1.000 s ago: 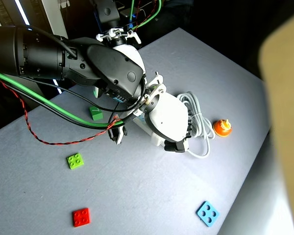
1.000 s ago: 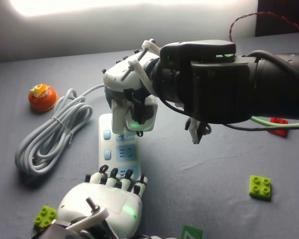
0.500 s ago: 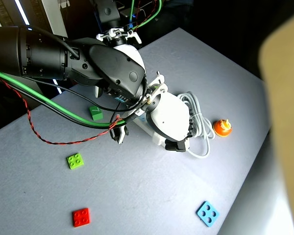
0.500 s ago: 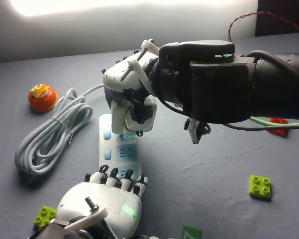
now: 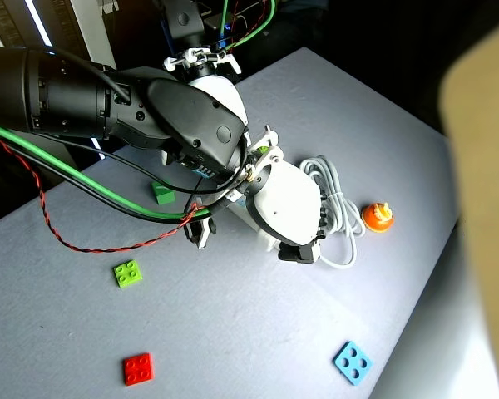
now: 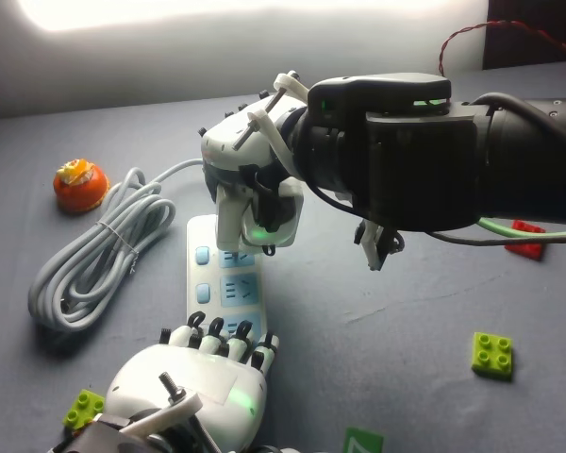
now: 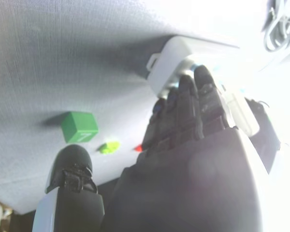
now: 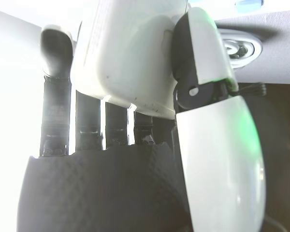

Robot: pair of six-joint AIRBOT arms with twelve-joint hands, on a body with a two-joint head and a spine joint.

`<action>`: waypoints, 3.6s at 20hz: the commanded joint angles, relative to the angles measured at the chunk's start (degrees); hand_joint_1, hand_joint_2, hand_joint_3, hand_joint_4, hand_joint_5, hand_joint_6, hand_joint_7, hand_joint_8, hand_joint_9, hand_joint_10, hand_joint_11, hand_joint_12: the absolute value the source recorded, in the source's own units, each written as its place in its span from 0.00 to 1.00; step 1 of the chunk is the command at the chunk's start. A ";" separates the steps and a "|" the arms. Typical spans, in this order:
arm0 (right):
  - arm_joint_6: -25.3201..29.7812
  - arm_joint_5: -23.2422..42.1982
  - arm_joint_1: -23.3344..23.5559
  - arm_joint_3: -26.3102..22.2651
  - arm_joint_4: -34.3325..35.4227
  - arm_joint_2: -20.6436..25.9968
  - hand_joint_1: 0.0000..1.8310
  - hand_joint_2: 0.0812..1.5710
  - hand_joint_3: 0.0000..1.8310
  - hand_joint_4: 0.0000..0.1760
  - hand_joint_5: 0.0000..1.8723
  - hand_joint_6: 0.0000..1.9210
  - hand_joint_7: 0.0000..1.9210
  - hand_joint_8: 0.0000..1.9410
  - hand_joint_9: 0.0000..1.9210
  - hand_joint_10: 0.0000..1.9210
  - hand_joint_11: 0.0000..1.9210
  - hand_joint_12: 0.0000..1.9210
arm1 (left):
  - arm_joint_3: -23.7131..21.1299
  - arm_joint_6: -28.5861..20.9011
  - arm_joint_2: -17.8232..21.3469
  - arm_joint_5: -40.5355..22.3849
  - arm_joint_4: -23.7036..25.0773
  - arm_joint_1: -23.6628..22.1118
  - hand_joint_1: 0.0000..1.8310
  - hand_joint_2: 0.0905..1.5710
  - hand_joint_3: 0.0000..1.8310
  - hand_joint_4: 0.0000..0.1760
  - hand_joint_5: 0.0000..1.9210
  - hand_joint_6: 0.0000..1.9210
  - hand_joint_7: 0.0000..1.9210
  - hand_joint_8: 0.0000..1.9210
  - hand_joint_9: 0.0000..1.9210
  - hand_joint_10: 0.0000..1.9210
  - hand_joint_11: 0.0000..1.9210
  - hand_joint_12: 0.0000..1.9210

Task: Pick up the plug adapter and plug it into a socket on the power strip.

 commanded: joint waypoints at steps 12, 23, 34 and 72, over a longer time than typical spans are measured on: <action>-0.10 -1.92 0.11 -0.58 -2.12 0.56 0.67 0.74 0.00 0.00 0.45 0.54 0.46 0.70 0.37 0.67 0.31 0.87 | 0.02 1.11 0.71 -0.41 -0.19 0.15 0.00 0.75 0.00 0.00 0.03 0.00 0.03 0.00 0.04 0.00 0.00 0.11; -0.10 -2.21 -0.09 -0.77 -2.15 0.32 0.67 0.74 0.00 0.00 0.44 0.54 0.46 0.70 0.39 0.67 0.32 0.87 | -0.30 1.45 0.79 -0.26 -0.19 0.42 0.00 0.76 0.00 0.00 0.05 0.00 0.05 0.00 0.05 0.00 0.00 0.09; -0.09 -2.08 -0.50 0.03 -2.17 -0.34 0.66 0.73 0.00 0.00 0.47 0.51 0.46 0.69 0.36 0.69 0.31 0.88 | -0.64 1.44 1.09 -0.27 -0.19 0.43 0.00 0.76 0.00 0.00 0.05 0.00 0.05 0.00 0.05 0.00 0.00 0.14; -0.14 -29.27 1.31 -1.19 -40.77 10.05 0.66 0.75 0.00 0.00 0.44 0.55 0.45 0.71 0.35 0.70 0.33 0.87 | -0.98 1.50 1.83 -0.21 -0.18 1.61 0.00 0.75 0.00 0.00 0.05 0.00 0.05 0.00 0.04 0.00 0.00 0.10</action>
